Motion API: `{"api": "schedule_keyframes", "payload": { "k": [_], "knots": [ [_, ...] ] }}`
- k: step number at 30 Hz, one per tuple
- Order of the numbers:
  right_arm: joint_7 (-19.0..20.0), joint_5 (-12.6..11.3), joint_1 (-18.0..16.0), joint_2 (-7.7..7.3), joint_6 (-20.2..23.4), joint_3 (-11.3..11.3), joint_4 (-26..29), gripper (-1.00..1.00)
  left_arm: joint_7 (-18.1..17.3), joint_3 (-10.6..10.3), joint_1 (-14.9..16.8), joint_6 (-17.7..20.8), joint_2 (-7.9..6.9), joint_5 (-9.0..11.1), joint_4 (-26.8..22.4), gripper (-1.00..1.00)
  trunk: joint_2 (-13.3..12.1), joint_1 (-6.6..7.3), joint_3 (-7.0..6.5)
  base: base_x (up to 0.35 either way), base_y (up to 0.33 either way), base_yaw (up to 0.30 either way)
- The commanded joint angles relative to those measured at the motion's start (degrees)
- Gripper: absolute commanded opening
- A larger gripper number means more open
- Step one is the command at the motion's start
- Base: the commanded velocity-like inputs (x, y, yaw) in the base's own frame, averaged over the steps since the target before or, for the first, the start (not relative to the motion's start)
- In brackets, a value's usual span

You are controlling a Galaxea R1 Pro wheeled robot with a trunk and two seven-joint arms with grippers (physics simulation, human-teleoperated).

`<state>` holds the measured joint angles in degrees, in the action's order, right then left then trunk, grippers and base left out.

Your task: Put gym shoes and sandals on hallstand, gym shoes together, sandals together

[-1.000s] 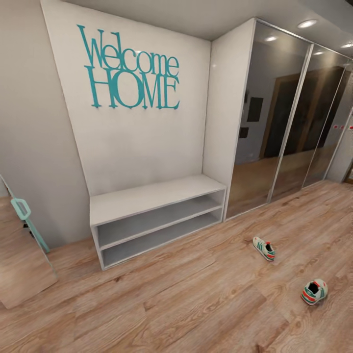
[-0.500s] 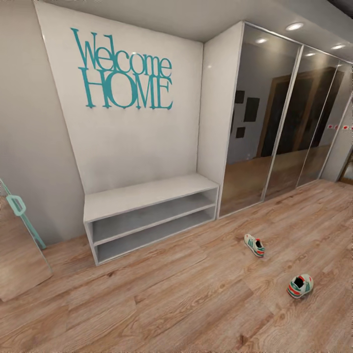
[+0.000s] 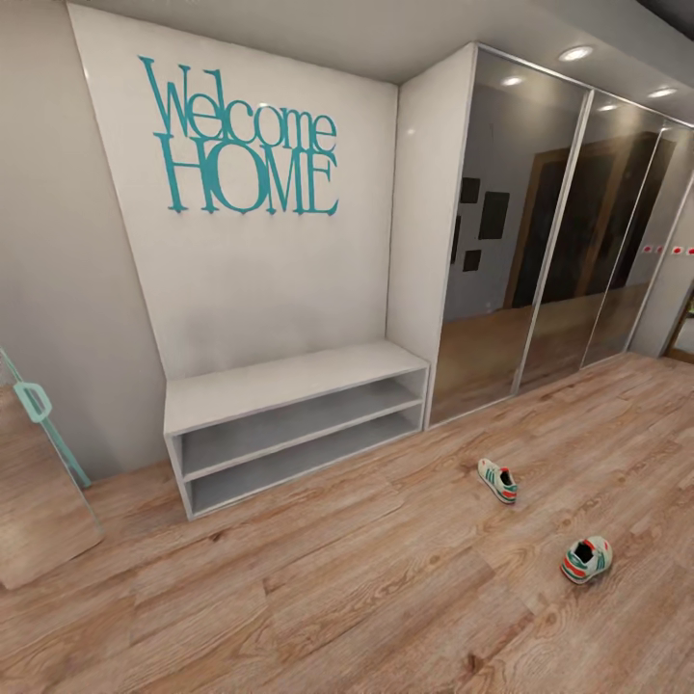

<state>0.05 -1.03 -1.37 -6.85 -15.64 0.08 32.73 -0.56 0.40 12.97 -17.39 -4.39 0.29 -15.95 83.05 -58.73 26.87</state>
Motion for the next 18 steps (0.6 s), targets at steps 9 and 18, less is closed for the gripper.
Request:
{"api": "schedule_keyframes", "payload": {
  "k": [9, 18],
  "knots": [
    [-0.03, -0.11, -0.03, -0.01, -0.18, 0.01, 0.02, 1.0, -0.06, 0.04, 0.02, -0.18, 0.0, 0.02, 0.05, 1.0, 0.03, 0.0, 0.06, -0.187, 0.0, 0.0],
    [0.01, -0.11, -0.03, 0.02, -0.18, 0.01, 0.02, 1.0, -0.06, 0.11, 0.04, -0.18, -0.07, 0.06, 0.05, 1.0, 0.03, 0.0, 0.06, -0.124, 0.0, 0.0]
  ]
}}
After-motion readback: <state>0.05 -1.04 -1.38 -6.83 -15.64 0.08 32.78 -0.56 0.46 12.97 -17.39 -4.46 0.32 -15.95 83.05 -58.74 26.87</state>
